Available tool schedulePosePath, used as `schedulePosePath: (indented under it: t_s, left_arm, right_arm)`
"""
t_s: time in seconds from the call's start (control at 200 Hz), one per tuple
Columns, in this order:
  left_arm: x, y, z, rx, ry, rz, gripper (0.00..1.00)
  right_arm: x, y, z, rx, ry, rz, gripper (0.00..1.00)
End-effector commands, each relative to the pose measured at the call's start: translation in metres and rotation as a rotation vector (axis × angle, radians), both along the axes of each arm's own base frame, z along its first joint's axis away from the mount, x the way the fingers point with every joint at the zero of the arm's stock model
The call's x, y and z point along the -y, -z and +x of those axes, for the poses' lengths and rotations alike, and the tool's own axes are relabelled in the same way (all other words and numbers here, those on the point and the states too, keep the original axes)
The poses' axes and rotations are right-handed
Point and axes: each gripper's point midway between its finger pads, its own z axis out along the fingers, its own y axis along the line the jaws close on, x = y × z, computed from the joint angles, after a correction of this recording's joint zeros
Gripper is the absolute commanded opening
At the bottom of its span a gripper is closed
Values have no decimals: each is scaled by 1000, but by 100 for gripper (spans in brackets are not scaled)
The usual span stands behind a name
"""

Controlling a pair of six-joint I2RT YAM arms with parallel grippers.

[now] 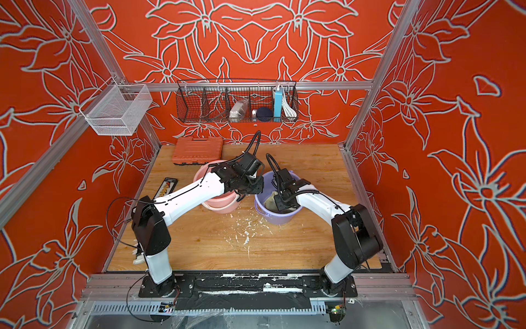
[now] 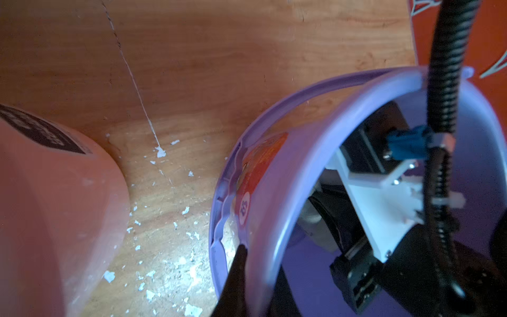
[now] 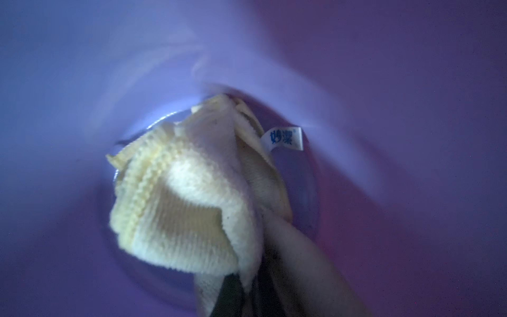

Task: Wipe the inside of the bucket with a cloth
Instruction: Wipe the dirt from the inside of the bucket.

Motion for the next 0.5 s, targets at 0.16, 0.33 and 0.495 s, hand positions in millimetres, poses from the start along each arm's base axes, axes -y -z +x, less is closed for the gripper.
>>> schedulePosePath:
  t_s: [0.16,0.33,0.495]
  left_arm:
    - [-4,-30,-11,92,33,-77,0]
    - [-3,-15,-18,70,59,-61,0]
    - [-3,-6,-23,54,58,-69,0]
  right_arm:
    - [44,12,30,54,181,-263,0]
    - [40,41,32,-37,207,-297,0]
    - [25,68,26,-135,194,-246,0]
